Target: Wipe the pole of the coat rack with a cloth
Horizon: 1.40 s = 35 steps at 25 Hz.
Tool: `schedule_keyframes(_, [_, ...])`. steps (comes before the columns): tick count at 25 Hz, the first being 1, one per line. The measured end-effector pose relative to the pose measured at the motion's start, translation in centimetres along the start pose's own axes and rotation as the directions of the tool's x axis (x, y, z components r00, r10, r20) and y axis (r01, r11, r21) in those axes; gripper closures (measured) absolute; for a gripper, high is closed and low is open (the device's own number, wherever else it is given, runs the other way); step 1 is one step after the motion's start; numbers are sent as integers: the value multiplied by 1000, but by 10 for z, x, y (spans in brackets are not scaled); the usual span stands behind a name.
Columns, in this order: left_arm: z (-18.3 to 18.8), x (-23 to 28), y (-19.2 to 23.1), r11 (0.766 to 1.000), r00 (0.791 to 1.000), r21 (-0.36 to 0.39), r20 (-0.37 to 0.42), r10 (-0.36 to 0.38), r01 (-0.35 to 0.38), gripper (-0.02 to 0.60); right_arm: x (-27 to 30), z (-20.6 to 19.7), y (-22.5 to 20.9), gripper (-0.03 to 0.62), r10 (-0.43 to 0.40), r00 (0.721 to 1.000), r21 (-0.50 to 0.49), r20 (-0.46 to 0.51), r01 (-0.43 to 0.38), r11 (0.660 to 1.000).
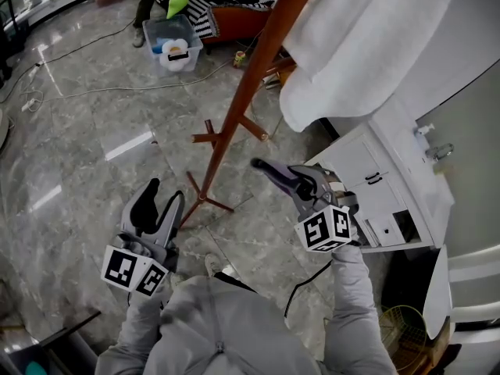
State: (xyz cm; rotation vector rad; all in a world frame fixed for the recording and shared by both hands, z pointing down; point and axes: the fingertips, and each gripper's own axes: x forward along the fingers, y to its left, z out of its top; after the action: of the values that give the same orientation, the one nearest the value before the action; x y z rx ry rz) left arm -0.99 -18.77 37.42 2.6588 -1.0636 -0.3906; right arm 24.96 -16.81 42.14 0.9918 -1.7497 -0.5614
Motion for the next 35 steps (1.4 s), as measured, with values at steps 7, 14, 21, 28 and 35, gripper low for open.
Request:
schedule_keyframes(7, [0, -4, 2, 1000, 1000, 0, -6, -8, 8, 339, -10, 64, 12, 542, -134, 981, 164, 139, 111, 980])
schedule_keyframes(14, [8, -20, 12, 1000, 1000, 10, 0, 11, -11, 339, -19, 139, -15, 542, -370, 897, 287, 241, 299, 910])
schedule_keyframes(21, [15, -41, 31, 999, 999, 9, 9, 38, -38, 339, -22, 199, -59, 542, -599, 755, 376, 266, 491, 786])
schedule_keyframes(28, [18, -60, 53, 997, 997, -6, 5, 76, -76, 339, 29, 219, -71, 542, -665, 733, 164, 145, 645, 747])
schedule_keyframes(35, [11, -66, 65, 996, 996, -25, -10, 84, -85, 339, 80, 182, -59, 542, -638, 769, 64, -40, 639, 767])
